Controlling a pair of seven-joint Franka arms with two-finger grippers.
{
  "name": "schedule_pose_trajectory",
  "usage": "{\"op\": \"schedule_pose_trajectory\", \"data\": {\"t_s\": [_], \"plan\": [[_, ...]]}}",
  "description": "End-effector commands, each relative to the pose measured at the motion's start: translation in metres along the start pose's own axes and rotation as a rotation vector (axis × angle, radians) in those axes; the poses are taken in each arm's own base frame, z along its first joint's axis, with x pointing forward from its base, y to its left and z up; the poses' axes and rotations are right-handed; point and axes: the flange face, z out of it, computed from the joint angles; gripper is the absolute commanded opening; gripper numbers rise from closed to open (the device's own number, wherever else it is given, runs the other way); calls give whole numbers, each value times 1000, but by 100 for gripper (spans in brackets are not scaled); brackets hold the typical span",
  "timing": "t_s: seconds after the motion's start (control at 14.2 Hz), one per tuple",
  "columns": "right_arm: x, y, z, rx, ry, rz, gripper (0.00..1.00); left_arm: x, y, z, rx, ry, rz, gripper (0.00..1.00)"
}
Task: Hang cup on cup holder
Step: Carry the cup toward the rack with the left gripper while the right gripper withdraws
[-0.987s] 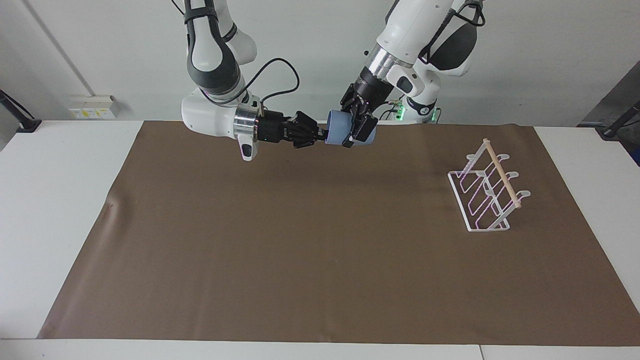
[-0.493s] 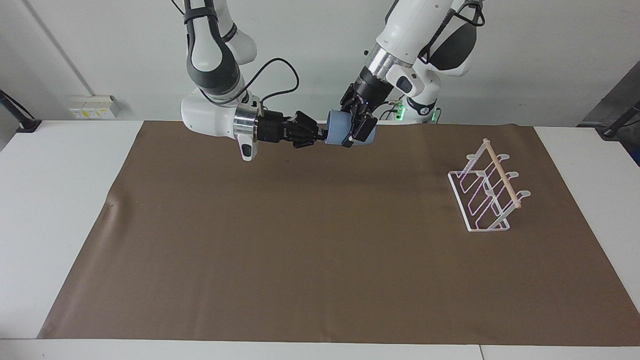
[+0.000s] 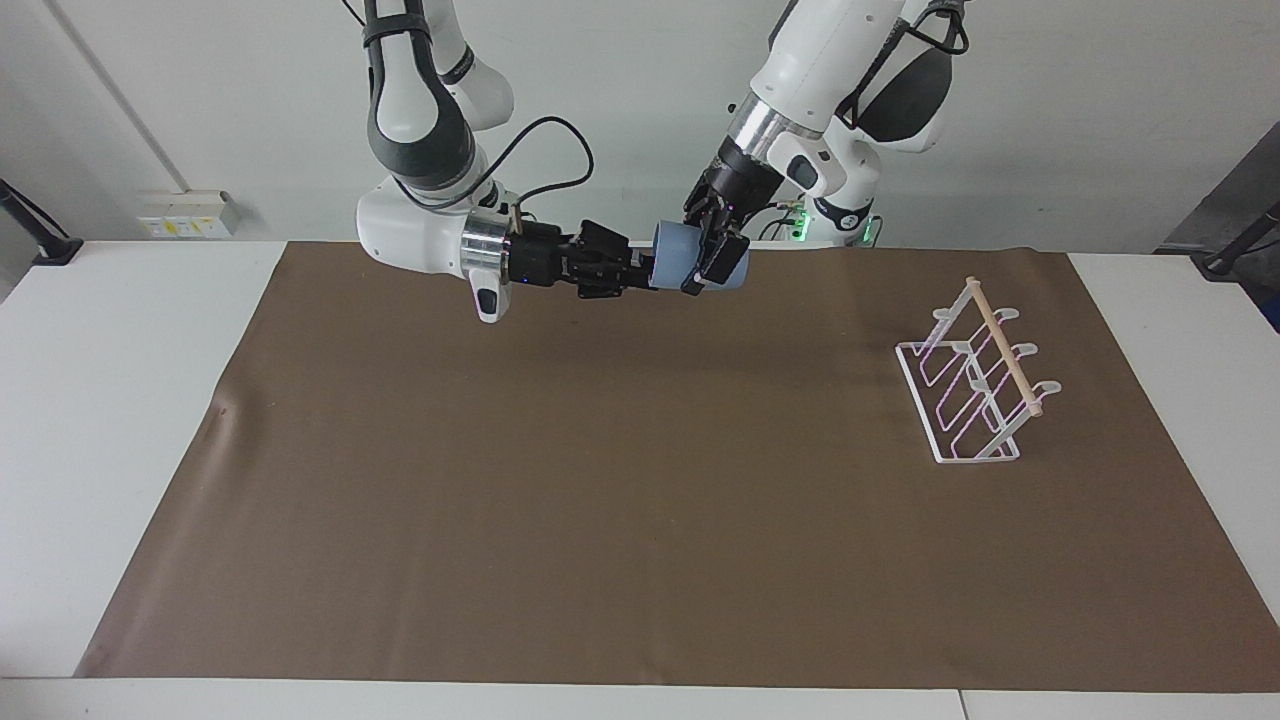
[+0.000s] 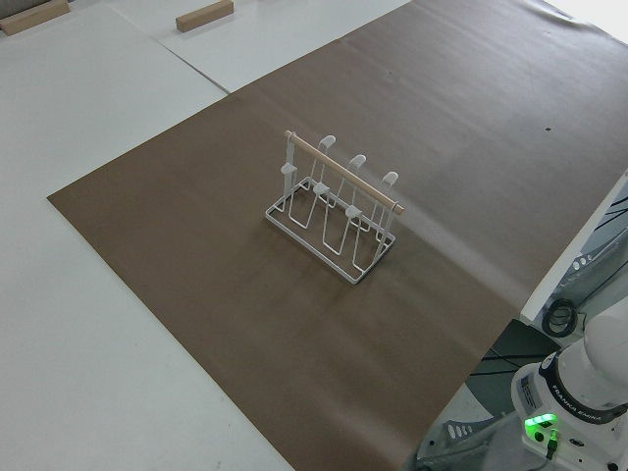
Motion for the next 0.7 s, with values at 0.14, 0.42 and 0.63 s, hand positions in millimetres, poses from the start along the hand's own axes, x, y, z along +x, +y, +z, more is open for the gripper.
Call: {"op": "schedule_pose_trajectory", "data": {"t_s": [0.14, 0.42, 0.63], "plan": [[18, 11, -56, -254, 36, -29, 100, 24, 8, -4, 18, 14, 21, 0], [37, 13, -98, -662, 81, -134, 100, 66, 5, 8, 59, 49, 317, 0], [43, 14, -113, -936, 98, -251, 100, 95, -4, 14, 102, 70, 604, 0]]}}
